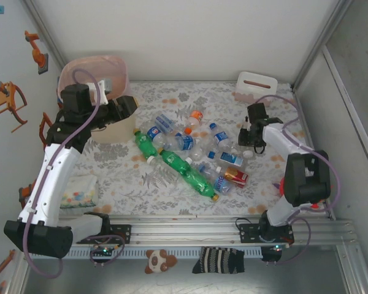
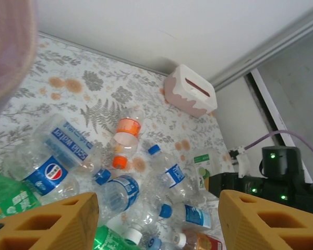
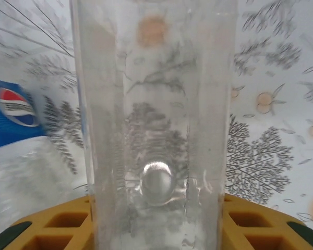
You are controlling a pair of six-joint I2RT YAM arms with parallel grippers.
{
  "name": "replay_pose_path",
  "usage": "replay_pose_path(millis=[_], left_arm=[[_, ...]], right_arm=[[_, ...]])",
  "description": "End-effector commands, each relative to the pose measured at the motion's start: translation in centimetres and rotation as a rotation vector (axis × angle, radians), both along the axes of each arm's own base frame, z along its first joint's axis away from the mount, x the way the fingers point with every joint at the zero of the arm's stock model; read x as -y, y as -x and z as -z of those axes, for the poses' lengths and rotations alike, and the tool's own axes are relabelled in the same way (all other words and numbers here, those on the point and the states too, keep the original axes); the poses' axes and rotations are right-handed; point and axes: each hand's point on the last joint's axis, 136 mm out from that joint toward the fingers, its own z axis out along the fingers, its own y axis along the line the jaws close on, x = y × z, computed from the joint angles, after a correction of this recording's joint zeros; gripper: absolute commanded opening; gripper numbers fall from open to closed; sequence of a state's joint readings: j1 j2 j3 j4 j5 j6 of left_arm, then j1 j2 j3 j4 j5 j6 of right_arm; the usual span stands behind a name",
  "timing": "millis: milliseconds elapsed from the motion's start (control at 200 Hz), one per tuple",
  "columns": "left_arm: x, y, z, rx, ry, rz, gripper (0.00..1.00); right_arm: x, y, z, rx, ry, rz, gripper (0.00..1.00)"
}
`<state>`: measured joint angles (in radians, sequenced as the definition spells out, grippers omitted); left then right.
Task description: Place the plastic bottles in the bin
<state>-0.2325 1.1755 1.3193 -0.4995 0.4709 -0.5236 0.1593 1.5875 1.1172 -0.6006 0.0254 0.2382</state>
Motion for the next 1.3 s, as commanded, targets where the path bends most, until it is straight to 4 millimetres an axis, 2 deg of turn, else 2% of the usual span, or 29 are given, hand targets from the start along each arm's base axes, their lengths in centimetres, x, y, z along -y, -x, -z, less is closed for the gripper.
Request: replay_pose_path(millis=[0, 120, 290, 511, 641, 836, 1107, 1297], left_arm=[[1.4, 0.0, -1.3, 0.051, 0.035, 0.03, 0.62], [3.4, -0.1, -1.8, 0.071, 0.053, 0.06, 0.64], [8.0, 0.0, -2.5, 0.103, 0.047, 0.137, 0.73], [14.8, 0.6, -3.2, 0.143, 0.027, 0.253, 0.81], [18.6, 1.4, -3.8, 0.169, 0.035, 0.311, 0.85], [22.4, 1.9, -3.6, 0.2, 0.011, 0.37, 0.9], [25.4, 1.6, -1.8, 0.186, -0.029, 0.398, 0.94], [27.7, 2.0, -1.8, 0.183, 0.0, 0.443, 0.94]], right_arm=[[-0.6, 0.1, -5.2, 0.127, -0.051, -0.03, 0.41], [-2.7, 0.6, -10.0, 0.268, -0.167, -0.12, 0.4], [-6.2, 2.0, -16.0, 0.443, -0.323, -0.27, 0.38], [-10.4, 4.2, -20.1, 0.555, -0.415, -0.443, 0.36], [-12.0, 5.0, -21.4, 0.589, -0.433, -0.492, 0.36], [-13.1, 5.5, -22.4, 0.594, -0.446, -0.514, 0.37], [-13.9, 6.3, -23.6, 0.614, -0.478, -0.542, 0.37], [-14.2, 6.4, -23.6, 0.612, -0.48, -0.55, 0.37]])
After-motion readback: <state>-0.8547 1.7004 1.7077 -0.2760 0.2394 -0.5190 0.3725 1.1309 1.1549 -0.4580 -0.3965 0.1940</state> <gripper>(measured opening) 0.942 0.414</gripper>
